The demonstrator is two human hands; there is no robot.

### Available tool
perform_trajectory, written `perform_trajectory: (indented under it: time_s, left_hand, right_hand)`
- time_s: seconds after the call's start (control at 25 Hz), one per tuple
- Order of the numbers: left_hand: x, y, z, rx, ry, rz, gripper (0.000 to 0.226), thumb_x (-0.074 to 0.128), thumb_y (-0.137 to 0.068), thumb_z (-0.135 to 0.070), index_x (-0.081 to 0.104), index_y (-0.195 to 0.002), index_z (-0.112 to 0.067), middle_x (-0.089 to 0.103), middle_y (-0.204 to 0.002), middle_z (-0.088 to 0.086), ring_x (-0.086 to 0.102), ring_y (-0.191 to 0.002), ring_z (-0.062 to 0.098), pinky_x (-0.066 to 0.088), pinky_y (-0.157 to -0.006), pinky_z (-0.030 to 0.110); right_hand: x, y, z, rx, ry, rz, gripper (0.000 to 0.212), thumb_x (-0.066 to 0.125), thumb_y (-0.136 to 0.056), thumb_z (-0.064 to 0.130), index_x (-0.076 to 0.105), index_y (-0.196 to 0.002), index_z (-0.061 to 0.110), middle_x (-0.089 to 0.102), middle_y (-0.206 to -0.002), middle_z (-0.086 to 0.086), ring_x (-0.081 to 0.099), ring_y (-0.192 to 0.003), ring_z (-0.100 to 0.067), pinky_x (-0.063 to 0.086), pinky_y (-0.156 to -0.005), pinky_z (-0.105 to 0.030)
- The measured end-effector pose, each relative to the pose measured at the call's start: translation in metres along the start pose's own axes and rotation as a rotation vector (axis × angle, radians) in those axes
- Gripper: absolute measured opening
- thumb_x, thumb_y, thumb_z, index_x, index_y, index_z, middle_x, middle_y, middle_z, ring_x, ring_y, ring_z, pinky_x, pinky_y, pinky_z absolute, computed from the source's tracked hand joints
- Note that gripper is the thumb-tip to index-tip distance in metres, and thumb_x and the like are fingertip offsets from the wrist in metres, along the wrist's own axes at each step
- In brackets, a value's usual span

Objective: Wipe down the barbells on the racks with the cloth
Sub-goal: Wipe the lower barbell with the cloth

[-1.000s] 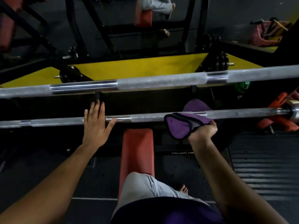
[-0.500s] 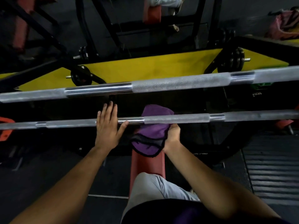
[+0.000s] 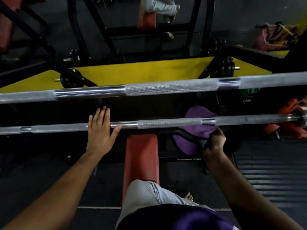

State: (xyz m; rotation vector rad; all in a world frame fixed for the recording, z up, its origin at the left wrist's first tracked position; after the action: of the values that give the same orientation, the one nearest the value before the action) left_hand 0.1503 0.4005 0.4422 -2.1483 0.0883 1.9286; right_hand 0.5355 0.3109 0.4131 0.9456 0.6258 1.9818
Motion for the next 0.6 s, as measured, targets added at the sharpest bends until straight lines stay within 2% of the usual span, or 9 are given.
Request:
perform_trajectory:
  time_s: [0.08, 0.16, 0.24, 0.36, 0.48, 0.52, 0.6]
  left_hand:
    - [0.0, 0.0, 0.001, 0.001, -0.002, -0.024, 0.083, 0.022, -0.101, -0.064, 0.023, -0.159, -0.005, 0.024, -0.165, 0.016, 0.016, -0.154, 0.032, 0.007, -0.125, 0.051]
    - [-0.001, -0.001, 0.001, 0.004, 0.004, -0.033, 0.083, 0.024, -0.1, -0.063, 0.023, -0.159, -0.005, 0.025, -0.165, 0.017, 0.017, -0.154, 0.033, 0.007, -0.125, 0.051]
    - [0.0, -0.001, 0.0, 0.008, 0.008, -0.037, 0.082, 0.026, -0.1, -0.062, 0.023, -0.159, -0.005, 0.025, -0.164, 0.018, 0.017, -0.154, 0.034, 0.007, -0.124, 0.051]
    - [0.0, -0.002, 0.002, 0.02, 0.0, -0.037, 0.082, 0.029, -0.099, -0.061, 0.024, -0.158, -0.005, 0.027, -0.163, 0.019, 0.021, -0.152, 0.036, 0.011, -0.123, 0.052]
    - [0.0, -0.001, 0.003, 0.034, -0.011, -0.033, 0.082, 0.029, -0.099, -0.061, 0.024, -0.158, -0.005, 0.028, -0.163, 0.019, 0.024, -0.15, 0.037, 0.013, -0.122, 0.052]
    - [0.0, -0.001, 0.004, 0.036, -0.008, -0.03, 0.081, 0.03, -0.099, -0.06, 0.024, -0.158, -0.005, 0.028, -0.163, 0.019, 0.024, -0.15, 0.037, 0.012, -0.123, 0.052]
    - [0.0, 0.0, 0.004, 0.038, 0.001, -0.034, 0.081, 0.029, -0.099, -0.06, 0.024, -0.158, -0.005, 0.028, -0.163, 0.018, 0.023, -0.151, 0.036, 0.012, -0.123, 0.051]
  right_hand:
    - [0.019, 0.012, -0.018, 0.09, -0.01, 0.056, 0.038, 0.032, -0.106, 0.027, 0.066, -0.113, 0.012, 0.073, -0.092, -0.01, 0.073, -0.069, -0.02, 0.058, -0.051, -0.029]
    - [0.036, 0.018, -0.046, 0.169, -0.023, 0.109, 0.046, 0.029, -0.105, 0.034, 0.065, -0.125, 0.012, 0.075, -0.098, -0.014, 0.074, -0.079, -0.029, 0.061, -0.058, -0.036]
    - [0.056, 0.031, -0.079, 0.29, 0.011, 0.169, 0.049, 0.027, -0.105, 0.041, 0.066, -0.121, 0.016, 0.077, -0.09, -0.014, 0.073, -0.082, -0.032, 0.06, -0.062, -0.037]
    - [0.082, 0.052, -0.122, 0.479, 0.093, 0.243, 0.054, 0.032, -0.102, 0.054, 0.069, -0.116, 0.017, 0.077, -0.092, -0.016, 0.066, -0.098, -0.036, 0.055, -0.079, -0.043]
    - [0.08, 0.052, -0.127, 0.494, 0.159, 0.296, 0.054, 0.037, -0.101, 0.055, 0.069, -0.117, 0.016, 0.076, -0.103, -0.016, 0.067, -0.104, -0.034, 0.053, -0.095, -0.045]
    - [0.074, 0.051, -0.118, 0.465, 0.165, 0.303, 0.052, 0.035, -0.102, 0.052, 0.069, -0.119, 0.016, 0.075, -0.107, -0.016, 0.068, -0.104, -0.033, 0.054, -0.094, -0.043]
    - [0.056, 0.046, -0.089, 0.361, 0.142, 0.298, 0.049, 0.032, -0.105, 0.041, 0.071, -0.114, 0.014, 0.075, -0.106, -0.015, 0.073, -0.093, -0.031, 0.059, -0.076, -0.037]
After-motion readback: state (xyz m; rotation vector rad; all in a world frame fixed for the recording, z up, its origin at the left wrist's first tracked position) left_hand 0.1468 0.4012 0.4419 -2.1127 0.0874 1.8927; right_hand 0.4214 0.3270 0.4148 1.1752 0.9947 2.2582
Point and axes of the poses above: each hand's wrist, its own y-axis away from the middle knuckle, its own x-axis out of the palm, z = x × y, the point moved 5 cm from there along -y, towards the middle knuckle
